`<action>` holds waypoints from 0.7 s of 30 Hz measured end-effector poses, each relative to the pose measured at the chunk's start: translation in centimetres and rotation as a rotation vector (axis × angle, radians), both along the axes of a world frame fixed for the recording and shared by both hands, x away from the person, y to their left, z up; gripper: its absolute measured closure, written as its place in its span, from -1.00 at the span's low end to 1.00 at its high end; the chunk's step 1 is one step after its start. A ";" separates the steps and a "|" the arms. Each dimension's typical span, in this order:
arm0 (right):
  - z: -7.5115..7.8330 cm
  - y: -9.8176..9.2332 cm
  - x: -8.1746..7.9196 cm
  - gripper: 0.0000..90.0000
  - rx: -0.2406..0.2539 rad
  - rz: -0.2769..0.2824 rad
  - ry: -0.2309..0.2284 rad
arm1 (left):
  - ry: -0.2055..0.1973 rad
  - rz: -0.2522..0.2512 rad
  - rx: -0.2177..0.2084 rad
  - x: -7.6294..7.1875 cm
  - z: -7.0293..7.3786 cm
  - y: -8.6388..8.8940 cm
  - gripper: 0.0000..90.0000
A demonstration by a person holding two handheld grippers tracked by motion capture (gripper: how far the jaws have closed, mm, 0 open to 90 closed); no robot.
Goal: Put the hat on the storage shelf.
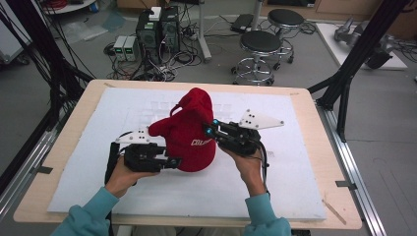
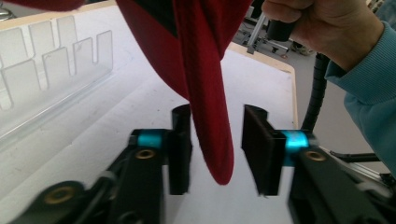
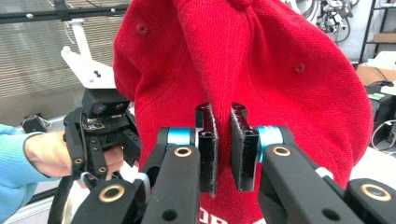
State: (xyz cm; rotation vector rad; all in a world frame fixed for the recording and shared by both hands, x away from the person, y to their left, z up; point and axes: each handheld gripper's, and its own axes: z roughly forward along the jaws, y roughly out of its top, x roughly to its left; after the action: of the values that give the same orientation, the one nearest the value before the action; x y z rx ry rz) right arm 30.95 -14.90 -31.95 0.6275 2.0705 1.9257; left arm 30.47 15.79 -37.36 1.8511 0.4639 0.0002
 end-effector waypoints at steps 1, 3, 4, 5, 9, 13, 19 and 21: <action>0.0 0.1 0.0 0.85 0.000 0.003 -0.002 | -0.003 0.002 0.000 0.0 0.0 0.0 0.58; 0.0 0.1 0.0 0.85 0.000 0.003 -0.005 | 0.007 -0.001 -0.002 0.0 0.1 0.0 0.65; 0.0 0.1 0.0 0.84 0.000 0.002 -0.006 | 0.010 -0.007 -0.005 0.0 0.1 0.0 0.69; 0.0 0.1 0.0 0.84 0.002 0.006 -0.007 | 0.016 -0.014 -0.007 -0.1 0.1 0.0 0.75; 0.0 0.1 -0.1 0.83 0.004 0.007 -0.009 | 0.006 -0.020 0.009 -0.3 0.3 -0.1 0.89; -0.1 0.1 0.0 0.81 0.000 0.008 -0.009 | 0.009 -0.020 0.018 -0.4 0.5 -0.2 0.89; -0.1 0.1 0.1 0.31 0.003 0.002 -0.017 | -0.004 -0.001 0.039 -0.7 0.7 0.0 0.89; -0.1 0.0 0.2 -0.13 0.000 -0.005 -0.005 | -0.010 0.006 0.042 -0.7 0.7 0.1 0.89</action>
State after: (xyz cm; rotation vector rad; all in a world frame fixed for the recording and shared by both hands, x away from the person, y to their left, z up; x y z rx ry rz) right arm 31.15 -14.92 -32.07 0.6263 2.0641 1.9226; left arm 29.75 15.85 -36.63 1.8903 0.4658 0.0236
